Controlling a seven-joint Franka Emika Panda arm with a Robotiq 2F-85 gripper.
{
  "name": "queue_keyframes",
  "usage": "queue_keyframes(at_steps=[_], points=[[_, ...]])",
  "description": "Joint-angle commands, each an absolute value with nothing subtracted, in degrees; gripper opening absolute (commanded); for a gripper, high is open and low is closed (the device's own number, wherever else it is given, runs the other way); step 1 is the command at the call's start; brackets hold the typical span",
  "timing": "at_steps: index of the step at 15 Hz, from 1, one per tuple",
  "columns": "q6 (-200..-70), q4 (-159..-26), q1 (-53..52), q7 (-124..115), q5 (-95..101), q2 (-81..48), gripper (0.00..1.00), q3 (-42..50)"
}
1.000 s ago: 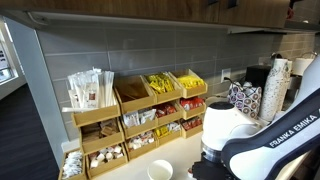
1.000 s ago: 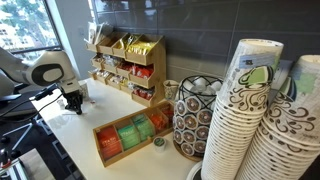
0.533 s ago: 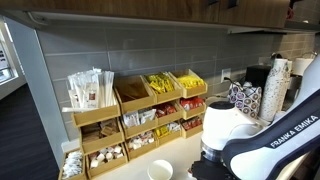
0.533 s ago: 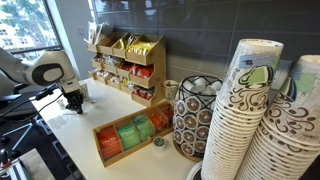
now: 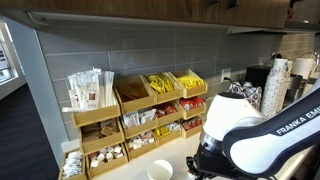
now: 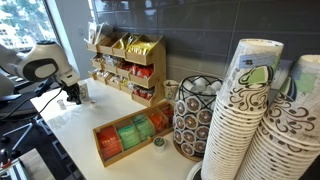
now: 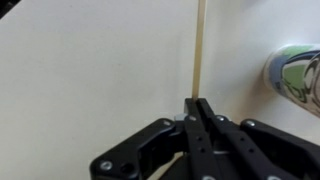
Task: Place the straw in the cup
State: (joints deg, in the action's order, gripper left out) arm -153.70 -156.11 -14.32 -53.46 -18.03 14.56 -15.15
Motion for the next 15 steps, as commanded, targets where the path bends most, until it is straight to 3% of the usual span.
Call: queue_keyframes(at_steps=[1, 10, 15], points=[[-153.37, -157.94, -17.87, -41.01, -22.67, 20.35, 0.02, -12.77], [-156.06, -156.42, -24.62, -12.15, -28.42, 24.69, 0.02, -10.49], [-161.32, -155.95, -33.42, 4.02, -39.71, 25.41, 0.02, -4.64]])
